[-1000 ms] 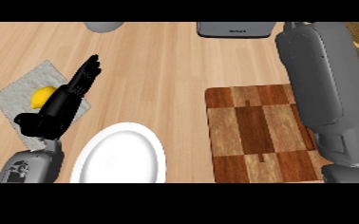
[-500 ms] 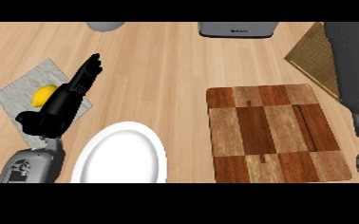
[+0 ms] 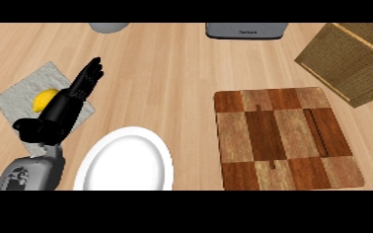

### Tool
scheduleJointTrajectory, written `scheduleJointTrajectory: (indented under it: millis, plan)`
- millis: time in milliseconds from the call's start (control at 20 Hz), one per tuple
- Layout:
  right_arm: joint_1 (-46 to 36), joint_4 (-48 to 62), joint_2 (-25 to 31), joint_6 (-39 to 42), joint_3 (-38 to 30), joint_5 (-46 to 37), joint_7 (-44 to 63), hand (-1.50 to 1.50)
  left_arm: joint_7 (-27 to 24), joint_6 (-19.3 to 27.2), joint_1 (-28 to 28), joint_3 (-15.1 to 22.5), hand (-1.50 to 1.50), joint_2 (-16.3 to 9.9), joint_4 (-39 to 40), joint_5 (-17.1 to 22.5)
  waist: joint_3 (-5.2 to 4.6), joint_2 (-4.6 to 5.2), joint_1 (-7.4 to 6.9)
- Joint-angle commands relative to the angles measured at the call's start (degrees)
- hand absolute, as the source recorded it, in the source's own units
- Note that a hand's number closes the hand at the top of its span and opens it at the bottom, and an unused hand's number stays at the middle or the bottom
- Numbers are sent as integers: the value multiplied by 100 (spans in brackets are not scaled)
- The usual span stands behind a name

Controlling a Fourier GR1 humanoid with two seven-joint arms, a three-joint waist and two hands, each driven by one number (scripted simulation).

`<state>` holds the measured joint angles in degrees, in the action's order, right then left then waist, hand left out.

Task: Pick the sweet potato from the cutting board and place it in the basket

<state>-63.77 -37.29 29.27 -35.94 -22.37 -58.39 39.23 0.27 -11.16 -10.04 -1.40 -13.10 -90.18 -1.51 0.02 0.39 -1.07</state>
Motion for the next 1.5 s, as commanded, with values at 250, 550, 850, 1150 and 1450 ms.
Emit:
scheduleJointTrajectory:
  millis: [250, 550, 850, 1150, 1450]
  plan:
    - [660, 353, 238, -549, -259, 603, -1116, 150, -56, 8, 38, -35, 0, 79, 11, -95, 0, -22, 47]
    - [643, 1292, 544, -1288, -501, 757, -1974, 150, -78, -141, 8, 25, 0, 91, 73, -79, 6, 25, -69]
    - [729, 1312, 868, -1603, -1091, 1548, -2804, -150, 76, -135, -182, -30, 0, 94, -43, -33, 14, 44, -87]
    - [506, 1724, 1036, -1536, -1001, 1591, -3298, -150, 165, -157, -185, -110, 0, 79, -146, -3, 9, 39, -109]
    - [383, 1262, 885, -1395, -1398, 2370, -4030, -150, -208, -137, -48, -107, 0, 137, 333, -149, 7, 25, -31]
